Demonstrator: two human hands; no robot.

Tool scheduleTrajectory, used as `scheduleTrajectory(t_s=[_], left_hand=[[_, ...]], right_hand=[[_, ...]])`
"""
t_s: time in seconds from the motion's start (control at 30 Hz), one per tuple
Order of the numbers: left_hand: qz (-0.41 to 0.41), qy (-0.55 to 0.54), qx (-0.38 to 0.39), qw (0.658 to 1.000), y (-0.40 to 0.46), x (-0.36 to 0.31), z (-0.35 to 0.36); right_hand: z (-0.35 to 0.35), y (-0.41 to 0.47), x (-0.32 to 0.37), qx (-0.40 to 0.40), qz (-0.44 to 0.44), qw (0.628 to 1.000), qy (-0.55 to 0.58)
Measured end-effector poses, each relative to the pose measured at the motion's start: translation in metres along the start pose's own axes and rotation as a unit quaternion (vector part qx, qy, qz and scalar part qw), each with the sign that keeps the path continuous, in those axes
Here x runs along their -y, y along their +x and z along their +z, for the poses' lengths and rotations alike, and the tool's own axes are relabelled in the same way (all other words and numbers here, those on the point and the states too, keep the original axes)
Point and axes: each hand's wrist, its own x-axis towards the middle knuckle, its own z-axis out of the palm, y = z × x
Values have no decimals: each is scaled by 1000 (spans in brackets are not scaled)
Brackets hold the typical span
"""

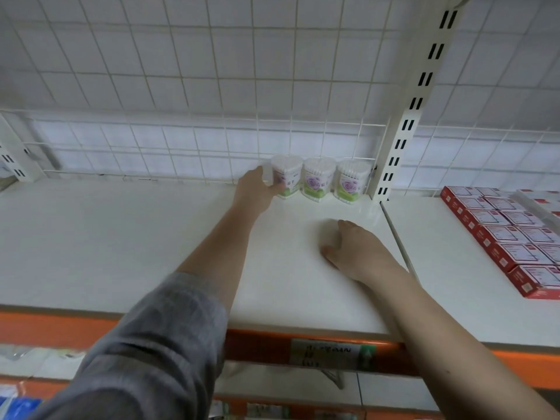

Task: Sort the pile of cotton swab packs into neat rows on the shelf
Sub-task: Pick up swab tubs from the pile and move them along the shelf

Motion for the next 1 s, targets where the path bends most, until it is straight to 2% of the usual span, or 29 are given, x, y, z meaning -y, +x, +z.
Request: scheduleTrajectory(t_s=[0.27, 0.4, 0.67, 0.87, 1.0], left_hand=[[-20, 25, 18, 999, -46, 32, -52], [-23, 46, -6, 999, -77, 67, -94], [-44, 106, -55, 992, -136, 170, -227], [-54, 146, -84, 984, -189, 236, -317], [-70, 126, -97, 985, -211, 268, -359]], right_hand=[[7, -16, 30, -7, -25, 1000, -1], [17, -28, 55, -14, -21, 1000, -10], [78, -73, 185, -81, -61, 994, 44], [132, -111, 286, -74, -90, 990, 79], [151, -124, 331, -69, -106, 989, 81]])
